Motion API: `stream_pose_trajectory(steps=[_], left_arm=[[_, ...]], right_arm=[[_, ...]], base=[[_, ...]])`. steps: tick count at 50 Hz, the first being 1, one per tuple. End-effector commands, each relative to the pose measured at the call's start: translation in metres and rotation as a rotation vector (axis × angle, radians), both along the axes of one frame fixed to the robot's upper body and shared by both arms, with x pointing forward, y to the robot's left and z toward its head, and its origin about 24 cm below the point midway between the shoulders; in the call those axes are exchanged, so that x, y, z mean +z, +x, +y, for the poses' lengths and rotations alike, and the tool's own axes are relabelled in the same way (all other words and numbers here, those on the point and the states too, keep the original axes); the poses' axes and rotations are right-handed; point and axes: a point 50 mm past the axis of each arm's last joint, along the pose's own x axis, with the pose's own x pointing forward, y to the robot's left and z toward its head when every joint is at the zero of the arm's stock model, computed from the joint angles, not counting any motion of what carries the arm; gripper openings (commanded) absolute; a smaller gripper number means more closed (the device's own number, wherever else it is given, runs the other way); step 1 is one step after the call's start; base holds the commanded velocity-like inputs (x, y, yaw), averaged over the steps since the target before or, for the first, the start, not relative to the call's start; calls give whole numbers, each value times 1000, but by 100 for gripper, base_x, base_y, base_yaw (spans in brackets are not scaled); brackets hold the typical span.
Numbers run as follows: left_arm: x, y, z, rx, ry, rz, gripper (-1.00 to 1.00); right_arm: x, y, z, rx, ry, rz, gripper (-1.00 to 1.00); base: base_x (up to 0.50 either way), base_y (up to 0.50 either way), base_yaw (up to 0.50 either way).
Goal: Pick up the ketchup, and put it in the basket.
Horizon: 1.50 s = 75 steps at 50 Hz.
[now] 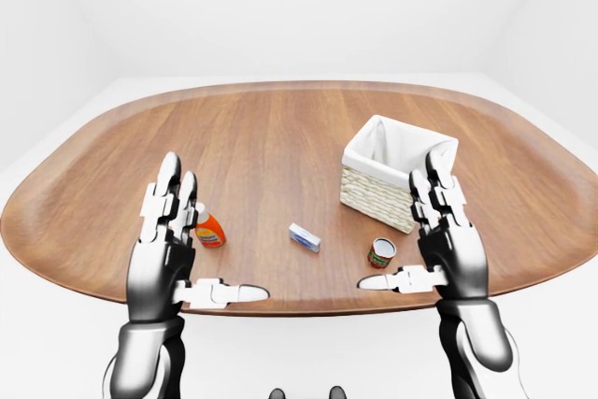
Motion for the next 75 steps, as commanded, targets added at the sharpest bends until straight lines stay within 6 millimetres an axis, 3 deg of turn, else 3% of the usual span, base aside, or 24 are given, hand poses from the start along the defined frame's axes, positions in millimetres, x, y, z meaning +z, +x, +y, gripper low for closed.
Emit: stream_pose_trajectory(steps=[1,11,40,41,43,64,75], left_arm=[[0,0,-2,4,13,4,100],[-1,-2,0,13,9,7,100],[-3,-2,1,18,-2,15,100],[0,-11,50,211,38,14,100],[-4,-12,58,242,53,35,100],[-30,-16,87,336,49,159,100],[-56,-11,98,369,44,243,100]], right_arm=[[0,0,2,-1,-8,-1,100],[-1,-3,3,36,-2,6,100],[0,-4,3,39,-1,4,100],[-2,-2,1,24,-8,13,100],[-1,-3,0,22,-9,11,100],[0,-3,2,23,-9,6,100],[-2,-3,2,24,-10,11,100]], base=[[0,0,0],[4,0,0],[50,-4,0],[0,0,0],[0,0,0],[0,0,0],[0,0,0]])
